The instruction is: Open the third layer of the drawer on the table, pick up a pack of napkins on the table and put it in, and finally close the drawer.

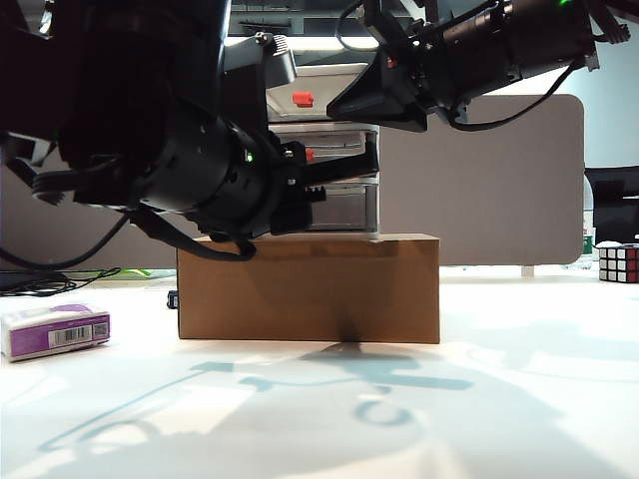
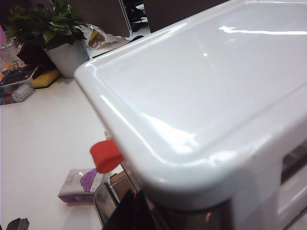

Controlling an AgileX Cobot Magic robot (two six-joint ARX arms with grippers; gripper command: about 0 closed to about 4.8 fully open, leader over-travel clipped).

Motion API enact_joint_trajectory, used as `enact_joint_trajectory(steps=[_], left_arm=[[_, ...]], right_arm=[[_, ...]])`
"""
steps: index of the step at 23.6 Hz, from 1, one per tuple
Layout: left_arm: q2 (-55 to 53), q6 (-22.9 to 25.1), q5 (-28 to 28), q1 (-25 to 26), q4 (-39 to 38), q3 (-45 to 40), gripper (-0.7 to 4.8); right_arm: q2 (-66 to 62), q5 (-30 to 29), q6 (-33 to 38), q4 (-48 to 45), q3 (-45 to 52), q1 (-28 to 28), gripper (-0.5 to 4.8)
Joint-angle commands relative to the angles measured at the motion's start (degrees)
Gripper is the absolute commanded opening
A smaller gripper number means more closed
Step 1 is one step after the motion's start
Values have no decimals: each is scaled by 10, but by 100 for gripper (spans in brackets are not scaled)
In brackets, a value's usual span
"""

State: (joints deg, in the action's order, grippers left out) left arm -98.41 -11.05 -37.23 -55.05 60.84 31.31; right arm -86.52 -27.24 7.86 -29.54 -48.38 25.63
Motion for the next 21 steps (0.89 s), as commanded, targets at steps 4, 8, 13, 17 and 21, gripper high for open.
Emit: enact_joint_trajectory(steps=[4, 8, 13, 17, 21], left_arm=[[2, -1, -28, -37, -5, 0, -6], [2, -1, -64, -66, -7, 0, -6], [2, -2, -97, -102, -19, -1, -6], [2, -3, -126, -137, -32, -1, -6], [3, -3, -170, -172, -39, -1, -6]], right_arm=[[-12, 8, -4, -13, -3, 0, -6], [-15, 8, -4, -15, -3, 0, -6], [-16, 18, -4, -18, -3, 0, -6], [-16, 18, -4, -19, -3, 0, -6], [-16, 18, -4, -18, -3, 0, -6]])
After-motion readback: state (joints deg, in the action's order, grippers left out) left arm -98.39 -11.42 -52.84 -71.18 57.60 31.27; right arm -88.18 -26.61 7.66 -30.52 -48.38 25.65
